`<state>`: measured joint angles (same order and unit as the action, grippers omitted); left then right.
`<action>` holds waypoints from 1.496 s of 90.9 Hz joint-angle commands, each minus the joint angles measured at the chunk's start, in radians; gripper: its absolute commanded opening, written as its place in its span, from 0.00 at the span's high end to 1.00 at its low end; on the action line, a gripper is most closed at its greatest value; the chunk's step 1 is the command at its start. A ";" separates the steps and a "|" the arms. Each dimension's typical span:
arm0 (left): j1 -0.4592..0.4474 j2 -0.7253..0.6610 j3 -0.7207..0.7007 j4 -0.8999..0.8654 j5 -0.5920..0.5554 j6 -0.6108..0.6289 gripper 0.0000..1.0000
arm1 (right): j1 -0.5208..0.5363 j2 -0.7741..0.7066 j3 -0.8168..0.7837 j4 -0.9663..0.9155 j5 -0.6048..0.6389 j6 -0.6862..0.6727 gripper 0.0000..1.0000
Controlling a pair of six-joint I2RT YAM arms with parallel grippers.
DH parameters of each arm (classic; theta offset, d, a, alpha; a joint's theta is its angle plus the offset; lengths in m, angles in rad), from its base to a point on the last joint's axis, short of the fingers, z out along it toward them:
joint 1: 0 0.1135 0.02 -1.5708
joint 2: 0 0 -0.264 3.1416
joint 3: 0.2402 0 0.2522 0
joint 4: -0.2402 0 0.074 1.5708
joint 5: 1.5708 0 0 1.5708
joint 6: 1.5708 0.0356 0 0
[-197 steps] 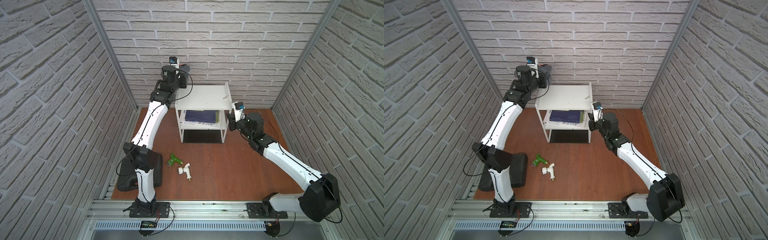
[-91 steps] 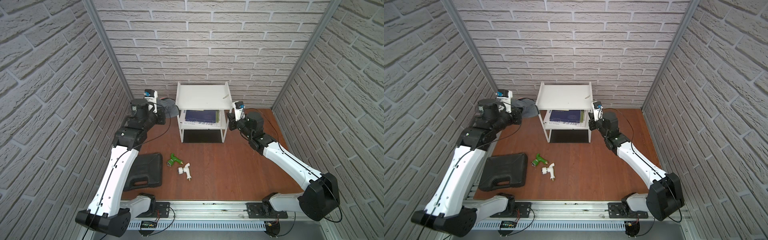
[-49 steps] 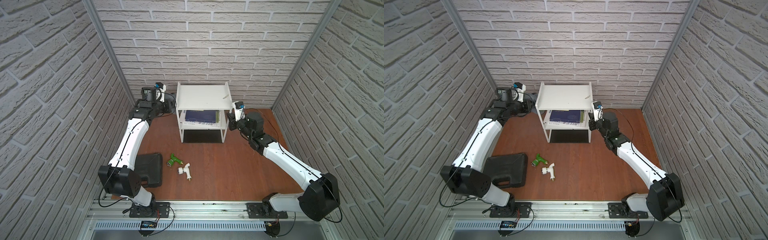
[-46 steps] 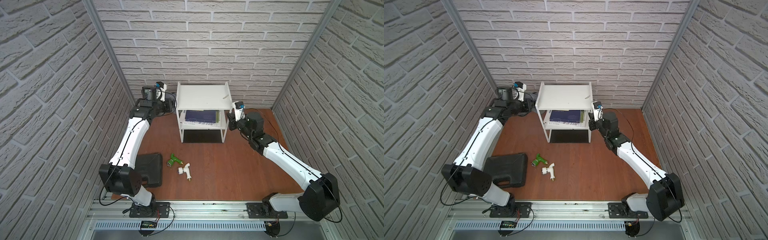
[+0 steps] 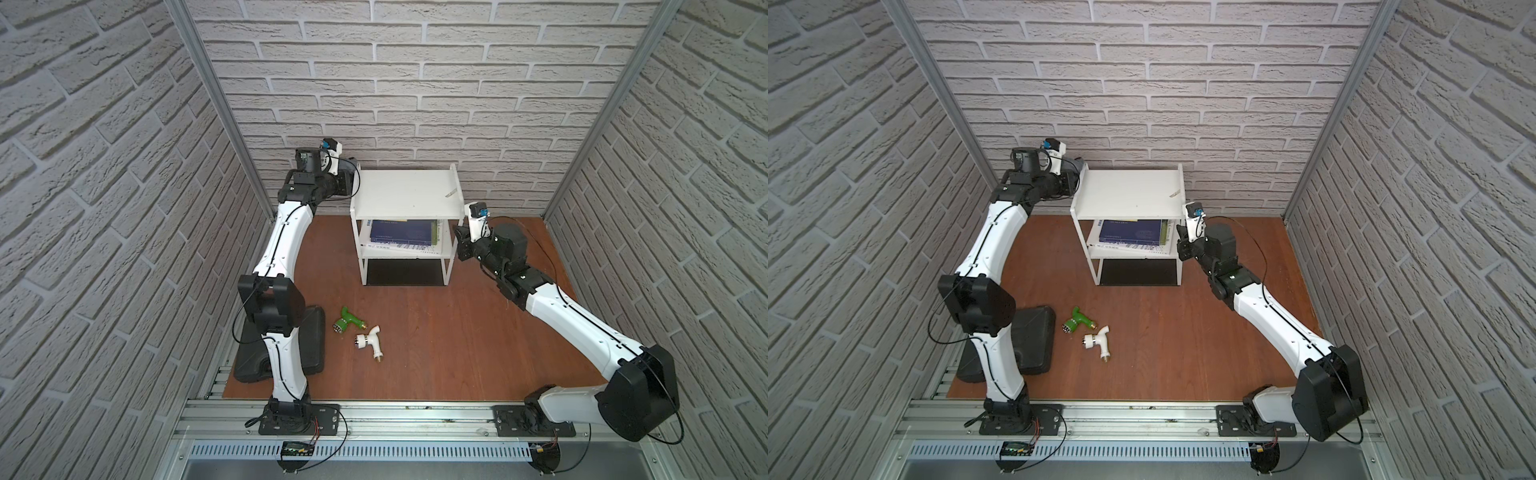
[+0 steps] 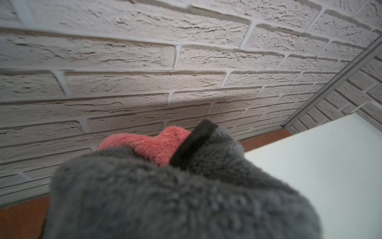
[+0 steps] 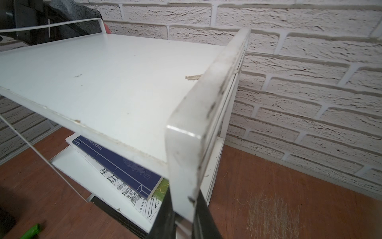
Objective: Wipe the bookshelf clean with a cloth
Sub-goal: Wipe the dust from the shelf.
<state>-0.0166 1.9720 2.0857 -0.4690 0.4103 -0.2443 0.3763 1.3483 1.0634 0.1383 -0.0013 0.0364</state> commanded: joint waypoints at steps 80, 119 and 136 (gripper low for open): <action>-0.391 -0.359 -0.208 -0.021 -0.220 -0.015 1.00 | 0.019 0.014 0.009 -0.019 -0.115 0.063 0.97; -0.472 -0.134 -0.027 -0.132 -0.354 0.013 1.00 | 0.019 0.048 0.034 -0.005 -0.132 0.098 0.97; -0.353 -0.144 -0.071 -0.147 -0.591 -0.036 1.00 | 0.021 0.036 0.029 -0.020 -0.119 0.085 0.97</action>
<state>-0.4500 1.8278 2.0365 -0.5568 0.0391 -0.2661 0.3748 1.3590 1.0790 0.1253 -0.0429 0.0425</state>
